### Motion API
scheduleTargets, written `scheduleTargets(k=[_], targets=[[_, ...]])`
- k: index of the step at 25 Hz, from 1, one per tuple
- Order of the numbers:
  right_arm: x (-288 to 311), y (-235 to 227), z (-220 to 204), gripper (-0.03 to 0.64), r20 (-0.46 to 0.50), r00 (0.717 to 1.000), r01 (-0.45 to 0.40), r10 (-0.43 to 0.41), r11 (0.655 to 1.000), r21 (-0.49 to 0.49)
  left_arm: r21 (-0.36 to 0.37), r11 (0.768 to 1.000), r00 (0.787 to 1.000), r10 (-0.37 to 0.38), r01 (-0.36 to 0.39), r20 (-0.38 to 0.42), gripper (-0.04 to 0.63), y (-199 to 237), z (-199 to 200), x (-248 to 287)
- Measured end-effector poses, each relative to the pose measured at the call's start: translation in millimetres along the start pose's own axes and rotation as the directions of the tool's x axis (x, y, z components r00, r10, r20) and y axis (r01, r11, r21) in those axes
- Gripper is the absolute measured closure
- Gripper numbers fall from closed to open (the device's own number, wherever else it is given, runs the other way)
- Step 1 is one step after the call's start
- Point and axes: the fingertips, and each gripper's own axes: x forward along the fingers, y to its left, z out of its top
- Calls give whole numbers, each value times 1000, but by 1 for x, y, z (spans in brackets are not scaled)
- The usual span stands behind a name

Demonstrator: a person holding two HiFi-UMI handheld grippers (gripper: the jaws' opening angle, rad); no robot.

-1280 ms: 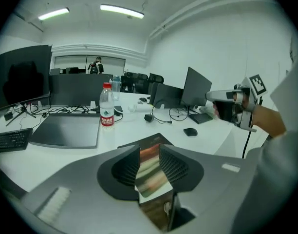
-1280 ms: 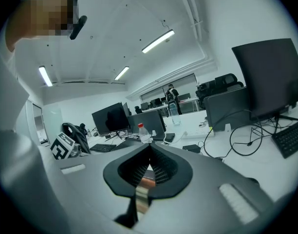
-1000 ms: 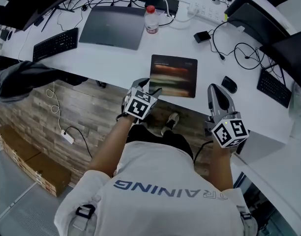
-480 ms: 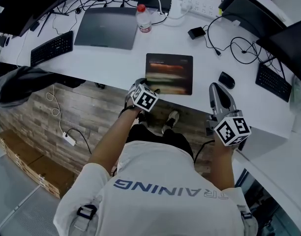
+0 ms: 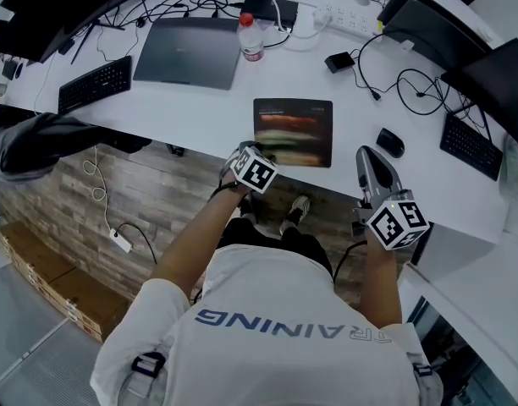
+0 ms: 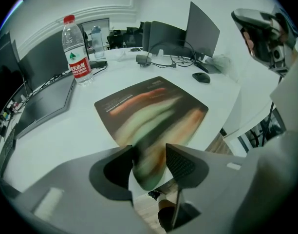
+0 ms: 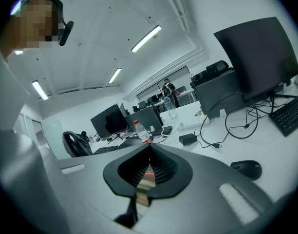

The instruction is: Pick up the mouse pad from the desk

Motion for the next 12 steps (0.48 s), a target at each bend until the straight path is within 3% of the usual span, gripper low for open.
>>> scheduleTargets(k=[3, 5, 8, 12], targets=[[1, 3, -1, 601, 3, 1000, -5, 5, 1000, 5, -12, 1000, 1000, -17, 16, -8, 445, -7, -1, -1], [0, 6, 0, 601, 6, 1000, -6, 6, 1000, 2, -6, 1000, 999, -23, 24, 28, 518, -11, 1, -6], [-6, 4, 5, 601, 12, 1000, 4, -4, 1000, -5, 26, 999, 993, -27, 25, 118, 552, -17, 14, -22], [-14, 3, 13, 601, 31, 999, 20, -20, 1000, -4, 2, 998, 978, -57, 58, 203, 565, -18, 31, -46]])
